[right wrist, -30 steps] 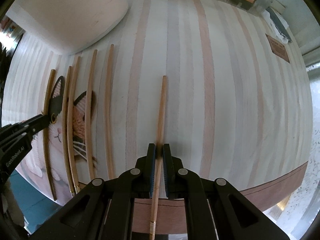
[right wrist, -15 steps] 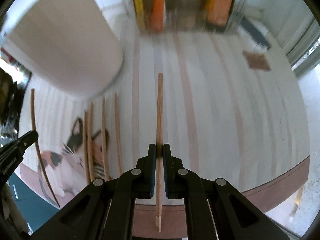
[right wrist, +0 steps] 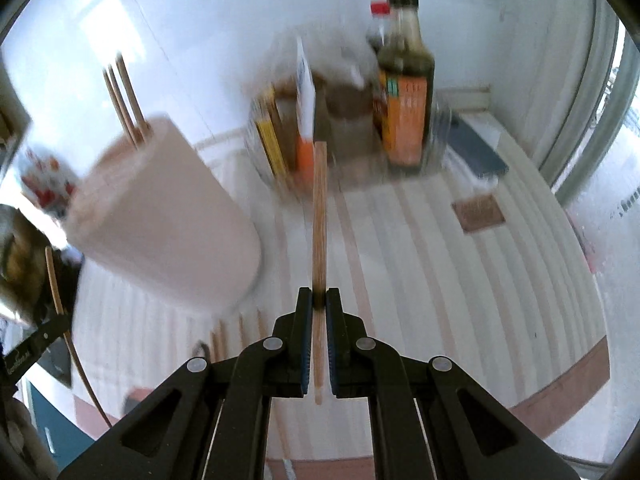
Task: Organize utensils
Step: 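Lift both held chopsticks and carry them above the pink holder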
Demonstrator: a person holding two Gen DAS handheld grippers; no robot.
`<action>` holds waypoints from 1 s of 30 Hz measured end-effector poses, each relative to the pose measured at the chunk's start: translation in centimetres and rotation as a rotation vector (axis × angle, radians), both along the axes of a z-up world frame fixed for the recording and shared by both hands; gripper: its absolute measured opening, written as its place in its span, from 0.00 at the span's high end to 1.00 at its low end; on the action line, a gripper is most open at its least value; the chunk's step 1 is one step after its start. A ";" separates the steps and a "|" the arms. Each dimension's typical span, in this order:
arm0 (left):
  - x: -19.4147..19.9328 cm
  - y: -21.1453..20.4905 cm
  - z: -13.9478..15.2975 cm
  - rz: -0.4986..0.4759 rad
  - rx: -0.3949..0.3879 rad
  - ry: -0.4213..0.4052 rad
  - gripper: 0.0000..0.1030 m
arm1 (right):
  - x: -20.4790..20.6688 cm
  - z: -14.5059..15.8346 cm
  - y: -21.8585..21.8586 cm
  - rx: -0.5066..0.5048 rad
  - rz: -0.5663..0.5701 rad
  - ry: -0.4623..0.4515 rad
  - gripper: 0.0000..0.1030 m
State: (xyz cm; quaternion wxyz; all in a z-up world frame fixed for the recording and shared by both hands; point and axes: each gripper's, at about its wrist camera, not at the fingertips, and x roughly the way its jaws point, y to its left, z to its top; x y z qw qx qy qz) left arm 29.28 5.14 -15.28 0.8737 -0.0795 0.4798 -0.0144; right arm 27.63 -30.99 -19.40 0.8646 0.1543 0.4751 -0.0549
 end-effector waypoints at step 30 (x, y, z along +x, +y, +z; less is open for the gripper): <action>17.1 -4.5 10.7 -0.003 -0.225 -0.290 0.95 | 11.9 16.2 2.3 0.108 0.026 -0.313 0.94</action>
